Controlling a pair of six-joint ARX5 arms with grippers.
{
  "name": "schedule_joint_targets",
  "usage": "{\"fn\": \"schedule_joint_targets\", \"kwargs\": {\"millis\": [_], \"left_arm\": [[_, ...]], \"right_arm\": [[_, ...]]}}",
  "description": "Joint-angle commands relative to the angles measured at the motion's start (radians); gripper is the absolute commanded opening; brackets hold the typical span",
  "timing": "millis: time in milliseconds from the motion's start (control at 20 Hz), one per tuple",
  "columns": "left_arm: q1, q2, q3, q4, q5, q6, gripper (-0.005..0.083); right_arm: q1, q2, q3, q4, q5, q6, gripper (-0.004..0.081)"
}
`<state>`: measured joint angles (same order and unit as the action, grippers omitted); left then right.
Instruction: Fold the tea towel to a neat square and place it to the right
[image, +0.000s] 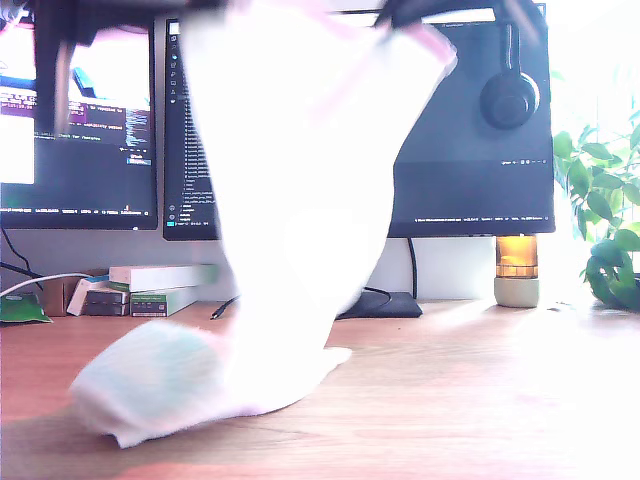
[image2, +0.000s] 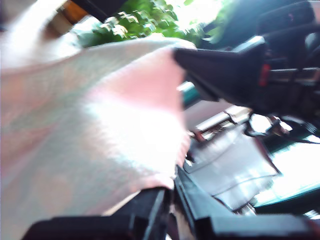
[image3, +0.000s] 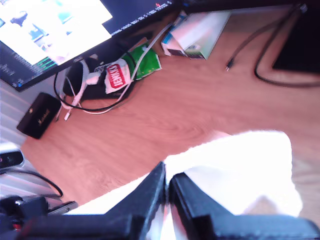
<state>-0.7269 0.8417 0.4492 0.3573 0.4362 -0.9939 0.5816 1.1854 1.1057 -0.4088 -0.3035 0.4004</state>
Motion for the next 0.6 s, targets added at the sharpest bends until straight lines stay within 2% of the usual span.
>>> {"fn": "schedule_joint_targets", "kwargs": {"millis": [0, 150, 350, 450, 550], "left_arm": [[0.015, -0.013, 0.063, -0.018, 0.036, 0.027, -0.0021], [0.052, -0.013, 0.179, -0.13, 0.089, 0.094, -0.0021], [0.119, -0.012, 0.314, -0.315, 0.152, 0.187, -0.0021], [0.129, -0.012, 0.352, -0.332, 0.208, 0.19, -0.0021], [0.129, -0.012, 0.379, -0.335, 0.235, 0.19, -0.0021]], "right_arm": [[0.02, -0.01, 0.033, -0.016, 0.029, -0.016, -0.0013], [0.033, -0.028, 0.087, -0.056, 0.081, -0.039, -0.0012], [0.034, -0.062, 0.156, -0.131, 0.101, -0.061, -0.0013], [0.055, -0.075, 0.189, -0.171, 0.114, -0.063, -0.0012], [0.082, -0.085, 0.237, -0.212, 0.171, -0.089, -0.0013]]}}
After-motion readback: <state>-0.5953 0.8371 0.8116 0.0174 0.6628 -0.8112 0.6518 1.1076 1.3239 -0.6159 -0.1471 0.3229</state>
